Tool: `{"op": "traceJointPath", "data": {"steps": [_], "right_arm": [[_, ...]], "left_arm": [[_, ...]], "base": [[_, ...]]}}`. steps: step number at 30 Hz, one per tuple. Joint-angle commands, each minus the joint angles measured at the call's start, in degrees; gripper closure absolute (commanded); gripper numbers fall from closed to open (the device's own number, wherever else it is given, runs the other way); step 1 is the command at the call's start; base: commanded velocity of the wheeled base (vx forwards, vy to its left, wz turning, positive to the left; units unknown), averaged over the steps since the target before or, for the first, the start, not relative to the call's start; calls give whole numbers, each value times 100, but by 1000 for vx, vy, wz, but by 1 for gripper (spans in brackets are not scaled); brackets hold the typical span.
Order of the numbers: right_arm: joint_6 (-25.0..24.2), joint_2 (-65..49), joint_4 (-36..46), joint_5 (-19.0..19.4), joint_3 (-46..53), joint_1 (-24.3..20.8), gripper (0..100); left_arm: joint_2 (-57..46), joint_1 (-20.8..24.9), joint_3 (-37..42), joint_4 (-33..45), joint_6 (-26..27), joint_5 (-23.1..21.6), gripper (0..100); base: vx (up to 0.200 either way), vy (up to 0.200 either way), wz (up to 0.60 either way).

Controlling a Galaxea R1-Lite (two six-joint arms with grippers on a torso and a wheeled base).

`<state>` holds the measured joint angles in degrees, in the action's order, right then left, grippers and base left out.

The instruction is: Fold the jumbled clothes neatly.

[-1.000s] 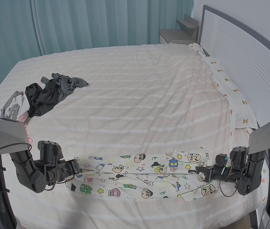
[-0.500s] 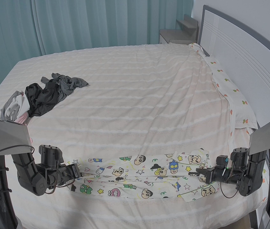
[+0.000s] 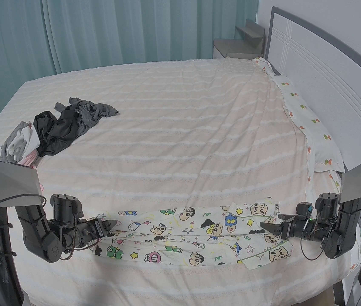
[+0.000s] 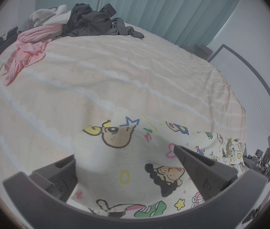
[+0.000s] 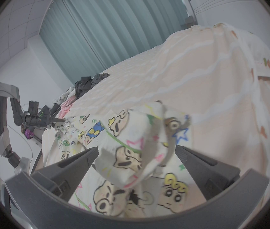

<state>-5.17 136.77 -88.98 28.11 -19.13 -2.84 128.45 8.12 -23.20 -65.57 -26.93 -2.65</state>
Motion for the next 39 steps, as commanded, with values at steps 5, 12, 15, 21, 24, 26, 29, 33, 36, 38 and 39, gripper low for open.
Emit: {"op": "traceJointPath", "data": {"steps": [5, 12, 15, 21, 24, 26, 29, 33, 36, 38, 39], "right_arm": [[-28, -326, -67, 45, 32, 934, 0], [-344, -985, -67, 80, -12, 1189, 0], [-907, -1574, 100, 72, -47, 873, 0], [-986, -1794, 900, 28, -372, 390, 0], [-968, -1794, 1287, 10, -575, 56, 0], [-960, -1811, 1585, 19, -724, -85, 0], [-942, -1820, 2122, 10, -961, -243, 0], [-441, -1723, 2939, 19, -1172, -437, 0], [-274, -1583, 2983, 19, -1199, -577, 0], [-274, -1504, 2992, 10, -1260, -648, 0], [-274, -1442, 2992, 1, -1304, -656, 0]], "left_arm": [[-13, -223, 342, -500, -251, -8, 0], [-250, -724, 518, -1019, -1086, -105, 0], [-664, -1163, 624, -1186, -2334, -667, 0], [-1235, -1981, 1142, -1203, -3908, -2724, 0], [-1323, -2473, 1599, -1590, -4066, -4244, 0], [-1279, -2570, 1898, -2038, -4031, -4649, 0], [-1033, -2578, 2127, -2443, -3811, -4833, 0], [-954, -2570, 2267, -2443, -3336, -4833, 0], [-945, -2561, 2258, -2443, -3319, -4833, 0], [-936, -2552, 2258, -2443, -3310, -4833, 0], [-936, -2552, 2258, -2443, -3301, -4833, 0]], "base": [[0, 0, 0], [0, 0, 0], [0, 0, 0], [0, 0, 0], [0, 0, 0], [0, 0, 0], [0, 0, 0], [0, 0, 0], [0, 0, 0], [0, 0, 0], [0, 0, 0]]}}
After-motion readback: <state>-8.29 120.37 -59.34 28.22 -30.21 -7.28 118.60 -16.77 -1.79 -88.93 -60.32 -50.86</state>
